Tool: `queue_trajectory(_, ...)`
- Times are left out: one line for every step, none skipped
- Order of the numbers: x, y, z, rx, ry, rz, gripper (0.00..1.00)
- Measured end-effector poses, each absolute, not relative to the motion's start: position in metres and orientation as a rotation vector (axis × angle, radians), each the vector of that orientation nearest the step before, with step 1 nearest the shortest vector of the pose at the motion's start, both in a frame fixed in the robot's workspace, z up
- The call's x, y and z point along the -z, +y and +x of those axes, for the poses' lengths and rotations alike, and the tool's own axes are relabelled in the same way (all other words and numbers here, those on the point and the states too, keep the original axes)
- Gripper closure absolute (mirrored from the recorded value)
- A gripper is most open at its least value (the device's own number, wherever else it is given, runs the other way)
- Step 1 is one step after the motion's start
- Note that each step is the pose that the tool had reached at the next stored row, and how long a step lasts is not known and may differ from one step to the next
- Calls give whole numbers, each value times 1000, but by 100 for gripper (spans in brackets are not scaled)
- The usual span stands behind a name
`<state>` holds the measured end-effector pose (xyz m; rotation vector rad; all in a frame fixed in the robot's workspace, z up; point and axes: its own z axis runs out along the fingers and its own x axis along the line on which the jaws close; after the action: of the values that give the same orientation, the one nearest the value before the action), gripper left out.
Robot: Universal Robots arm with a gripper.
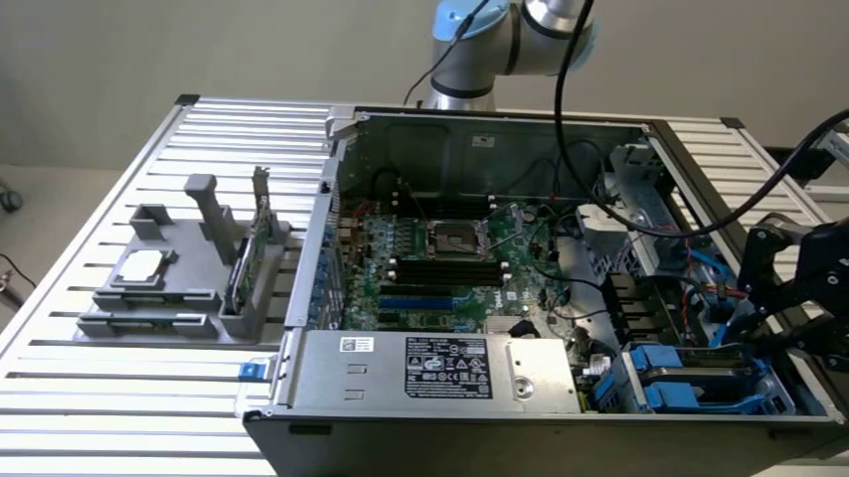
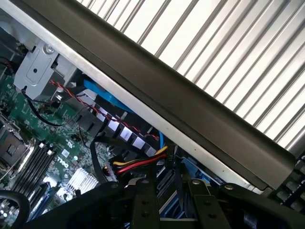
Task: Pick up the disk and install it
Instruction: 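Insert the first disk wire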
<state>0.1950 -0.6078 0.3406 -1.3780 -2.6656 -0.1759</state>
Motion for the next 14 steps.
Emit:
queue_trajectory(-340,-608,195,178,-2665,-1378,69)
queue_trajectory(-340,-608,195,180,-2664,-1377,69)
queue_trajectory(-339,-608,195,182,-2663,-1377,69)
queue_trajectory(-339,-608,195,184,-2663,-1377,69)
queue_trajectory(-339,-607,195,186,-2662,-1376,69)
queue_trajectory(-338,-607,195,187,-2662,-1376,69)
queue_trajectory(-338,-607,195,189,-2661,-1375,69)
queue_trajectory(-338,-606,195,190,-2660,-1375,69)
queue_trajectory(-337,-606,195,191,-2660,-1375,69)
queue_trajectory(-337,-605,195,192,-2660,-1375,69)
queue_trajectory(-337,-605,196,193,-2660,-1374,69)
queue_trajectory(-337,-605,196,193,-2660,-1374,69)
queue_trajectory(-336,-604,196,193,-2660,-1374,69)
queue_trajectory(-336,-604,196,193,-2659,-1374,69)
